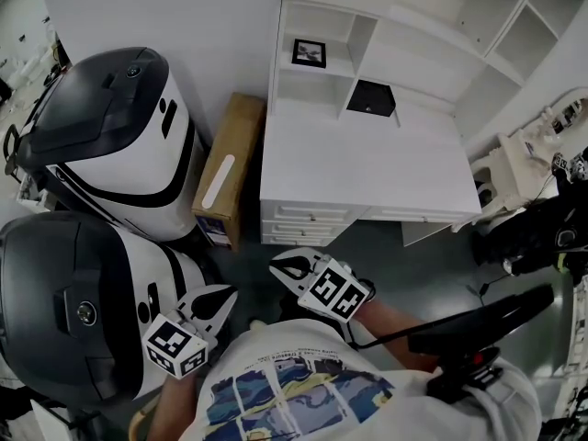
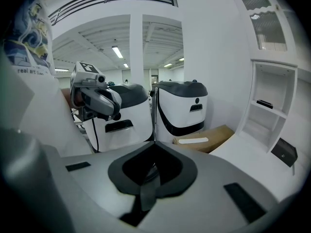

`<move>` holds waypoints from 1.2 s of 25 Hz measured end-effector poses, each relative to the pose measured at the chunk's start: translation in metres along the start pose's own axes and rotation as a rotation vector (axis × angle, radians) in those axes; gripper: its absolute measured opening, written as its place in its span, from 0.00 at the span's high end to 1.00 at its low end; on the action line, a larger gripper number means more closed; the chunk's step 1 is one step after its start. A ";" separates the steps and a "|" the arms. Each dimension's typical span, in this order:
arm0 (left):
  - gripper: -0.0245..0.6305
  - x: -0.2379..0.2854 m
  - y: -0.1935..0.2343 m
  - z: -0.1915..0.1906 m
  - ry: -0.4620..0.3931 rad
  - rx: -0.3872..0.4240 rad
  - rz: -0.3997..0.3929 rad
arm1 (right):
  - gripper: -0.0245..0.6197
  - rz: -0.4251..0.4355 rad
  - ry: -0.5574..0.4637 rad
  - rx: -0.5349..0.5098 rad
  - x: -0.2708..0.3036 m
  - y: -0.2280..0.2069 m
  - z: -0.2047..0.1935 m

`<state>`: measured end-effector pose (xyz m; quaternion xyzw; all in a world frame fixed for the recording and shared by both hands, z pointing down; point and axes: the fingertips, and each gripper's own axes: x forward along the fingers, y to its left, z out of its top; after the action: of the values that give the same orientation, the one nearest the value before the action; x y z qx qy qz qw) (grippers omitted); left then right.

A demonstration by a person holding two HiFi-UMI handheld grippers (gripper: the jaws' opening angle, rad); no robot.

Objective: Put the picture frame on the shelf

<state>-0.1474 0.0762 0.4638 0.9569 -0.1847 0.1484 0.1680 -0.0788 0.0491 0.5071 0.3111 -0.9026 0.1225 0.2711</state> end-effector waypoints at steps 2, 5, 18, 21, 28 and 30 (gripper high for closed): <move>0.94 -0.001 -0.002 -0.001 0.001 0.001 0.000 | 0.92 0.000 -0.001 -0.006 0.000 0.002 -0.001; 0.94 0.000 -0.004 -0.003 0.003 0.002 -0.001 | 0.92 -0.002 -0.002 -0.012 -0.002 0.003 -0.002; 0.94 0.011 -0.009 -0.001 0.016 0.004 -0.022 | 0.92 0.001 0.008 -0.018 -0.004 0.000 -0.013; 0.94 0.016 -0.009 0.000 0.016 0.004 -0.029 | 0.92 -0.006 0.011 -0.014 -0.006 -0.004 -0.014; 0.94 0.025 -0.004 0.003 0.026 -0.004 -0.041 | 0.92 -0.010 0.015 0.003 -0.005 -0.013 -0.016; 0.94 0.027 -0.002 0.005 0.030 -0.007 -0.044 | 0.92 -0.011 0.017 0.008 -0.004 -0.016 -0.016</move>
<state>-0.1213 0.0682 0.4685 0.9579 -0.1616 0.1581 0.1772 -0.0592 0.0446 0.5190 0.3159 -0.8982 0.1271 0.2780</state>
